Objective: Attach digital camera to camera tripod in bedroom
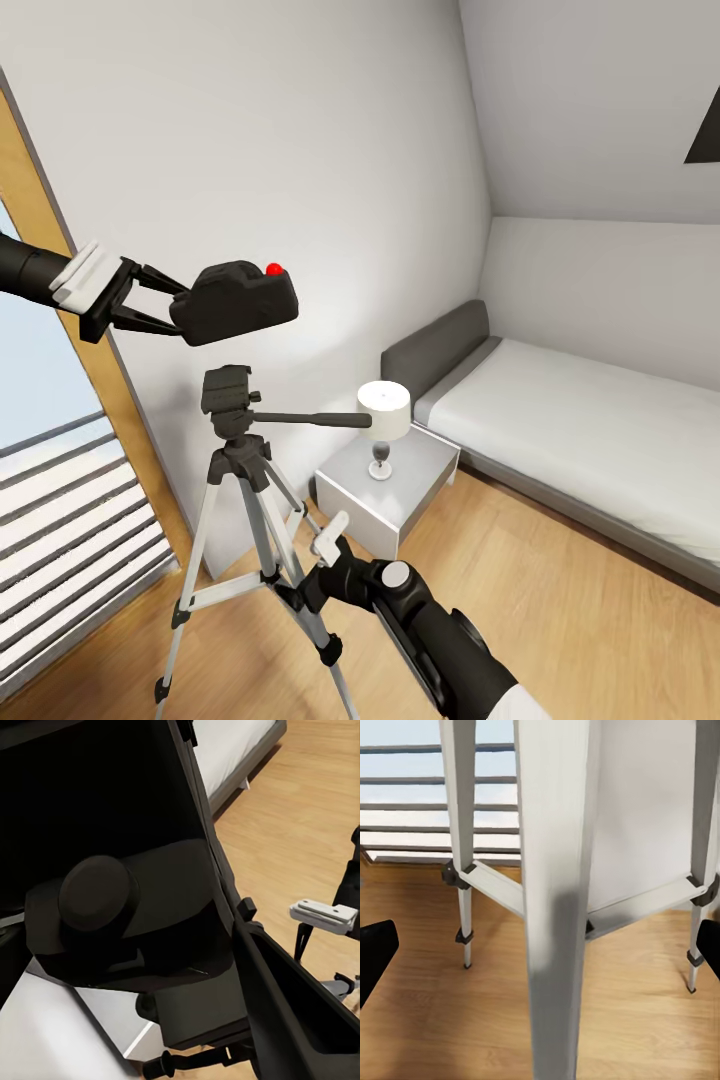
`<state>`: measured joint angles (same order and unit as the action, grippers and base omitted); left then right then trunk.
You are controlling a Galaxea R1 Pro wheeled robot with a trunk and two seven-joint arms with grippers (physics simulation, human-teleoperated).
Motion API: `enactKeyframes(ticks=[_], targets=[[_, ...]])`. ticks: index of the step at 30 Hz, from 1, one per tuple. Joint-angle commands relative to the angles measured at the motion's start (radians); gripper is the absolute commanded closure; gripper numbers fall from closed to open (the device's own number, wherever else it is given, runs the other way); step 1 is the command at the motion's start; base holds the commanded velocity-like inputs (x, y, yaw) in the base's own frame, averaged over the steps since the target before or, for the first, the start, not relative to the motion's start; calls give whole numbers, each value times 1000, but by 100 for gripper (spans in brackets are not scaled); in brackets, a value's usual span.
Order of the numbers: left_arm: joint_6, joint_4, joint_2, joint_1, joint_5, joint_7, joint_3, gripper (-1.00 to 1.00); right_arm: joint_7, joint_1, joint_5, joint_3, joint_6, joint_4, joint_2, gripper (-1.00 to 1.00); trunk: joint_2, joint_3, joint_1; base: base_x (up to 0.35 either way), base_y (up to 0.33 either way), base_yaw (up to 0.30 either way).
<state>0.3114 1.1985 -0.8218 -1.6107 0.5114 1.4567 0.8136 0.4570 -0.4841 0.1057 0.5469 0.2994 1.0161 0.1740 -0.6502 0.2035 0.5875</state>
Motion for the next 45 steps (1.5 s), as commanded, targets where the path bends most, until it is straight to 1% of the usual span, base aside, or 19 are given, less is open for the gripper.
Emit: enactKeyframes(ticks=[1, 11, 18, 21, 22, 26, 27, 31, 36, 45], targets=[[8, 0, -2, -3, 7, 1, 5, 100, 5, -3, 10, -1, 1, -1, 0, -100, -2, 2, 0, 0, 0, 0], [9, 1, -2, 0, 6, 1, 7, 100, 4, -15, 9, -1, -7, -30, 0, -100, -2, 2, 0, 0, 0, 0], [9, 2, -2, 2, 7, 1, 7, 100, 3, -36, 8, -1, -13, -77, 0, -100, -2, 2, 0, 0, 0, 0], [9, 3, -2, 3, 7, 1, 7, 100, 2, -44, 5, -1, -46, -126, 0, -100, -2, 2, 0, 0, 0, 0], [9, 3, -2, 3, 7, 1, 7, 100, 2, -44, 5, -1, -46, -126, 0, -100, -2, 2, 0, 0, 0, 0], [9, 4, -2, 4, 6, 1, 7, 100, 0, -50, 1, -1, -140, -180, 0, -100, -2, 2, 0, 0, 0, 0], [9, 4, -2, 4, 6, 1, 7, 100, 0, -50, 1, -1, -140, -180, 0, -100, -2, 2, 0, 0, 0, 0], [9, 6, -3, 4, 7, 1, 7, 100, -1, -53, 0, -1, -195, -222, 0, -100, -2, 2, 0, 0, 0, 0], [9, 9, -3, 5, 6, 1, 7, 100, -1, -53, -1, -1, -220, -254, 0, -100, -2, 2, 0, 0, 0, 0], [9, 10, -4, 5, 6, 1, 7, 100, -1, -52, 0, 4, -239, -275, 0, -100, -2, 2, 0, 0, 0, 0]])
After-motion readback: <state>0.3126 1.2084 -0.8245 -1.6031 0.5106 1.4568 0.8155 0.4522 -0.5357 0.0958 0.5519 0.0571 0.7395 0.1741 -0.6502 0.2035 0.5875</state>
